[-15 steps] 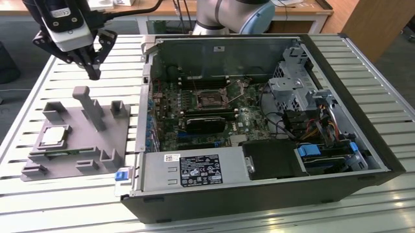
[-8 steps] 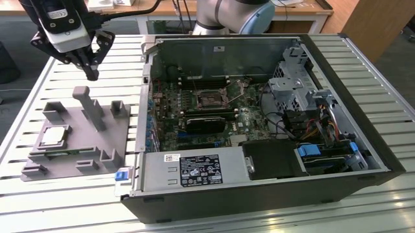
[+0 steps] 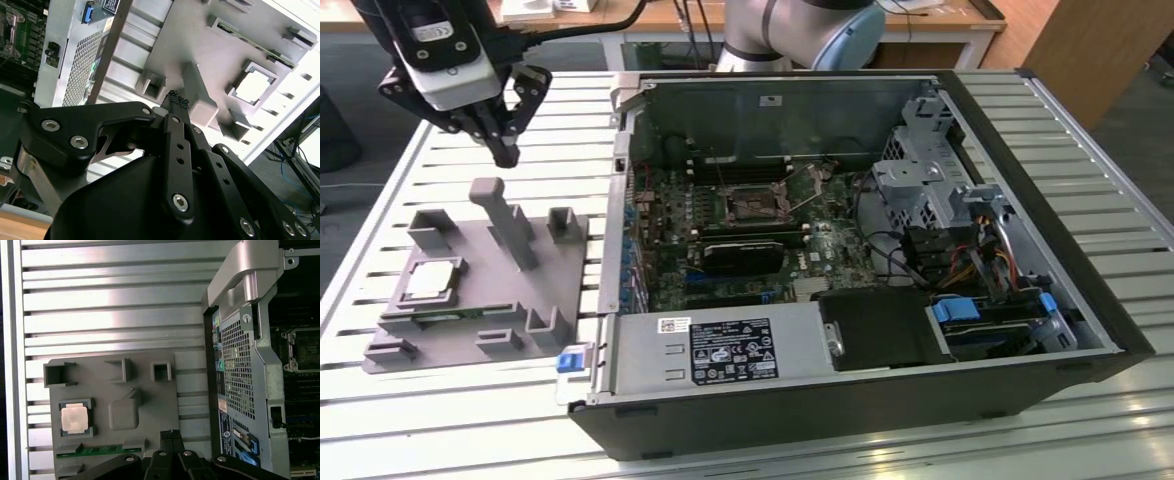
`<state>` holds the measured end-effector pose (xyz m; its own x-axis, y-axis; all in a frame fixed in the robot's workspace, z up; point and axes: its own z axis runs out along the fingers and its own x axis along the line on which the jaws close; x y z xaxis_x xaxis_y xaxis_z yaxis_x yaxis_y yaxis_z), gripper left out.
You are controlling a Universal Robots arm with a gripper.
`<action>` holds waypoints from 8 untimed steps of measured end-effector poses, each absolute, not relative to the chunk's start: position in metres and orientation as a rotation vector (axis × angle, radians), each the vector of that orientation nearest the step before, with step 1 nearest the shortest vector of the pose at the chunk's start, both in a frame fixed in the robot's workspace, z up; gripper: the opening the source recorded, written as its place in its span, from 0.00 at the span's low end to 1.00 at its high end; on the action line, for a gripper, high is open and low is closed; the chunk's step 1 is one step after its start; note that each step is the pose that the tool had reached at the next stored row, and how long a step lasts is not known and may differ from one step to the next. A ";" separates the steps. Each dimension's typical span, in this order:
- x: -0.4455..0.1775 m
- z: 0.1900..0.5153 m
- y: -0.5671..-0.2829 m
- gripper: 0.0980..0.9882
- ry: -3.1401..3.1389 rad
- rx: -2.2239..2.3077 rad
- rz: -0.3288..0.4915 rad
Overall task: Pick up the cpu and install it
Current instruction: 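Reach for the cpu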
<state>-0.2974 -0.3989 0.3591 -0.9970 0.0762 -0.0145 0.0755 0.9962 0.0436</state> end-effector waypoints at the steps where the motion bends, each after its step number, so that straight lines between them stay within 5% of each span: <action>1: -0.298 0.359 -0.399 0.01 3.123 0.119 0.067; 8: -0.301 0.358 -0.399 0.01 3.123 0.119 0.067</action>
<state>-0.3010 -0.3989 0.3576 -0.9970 0.0762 -0.0137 0.0755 0.9962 0.0436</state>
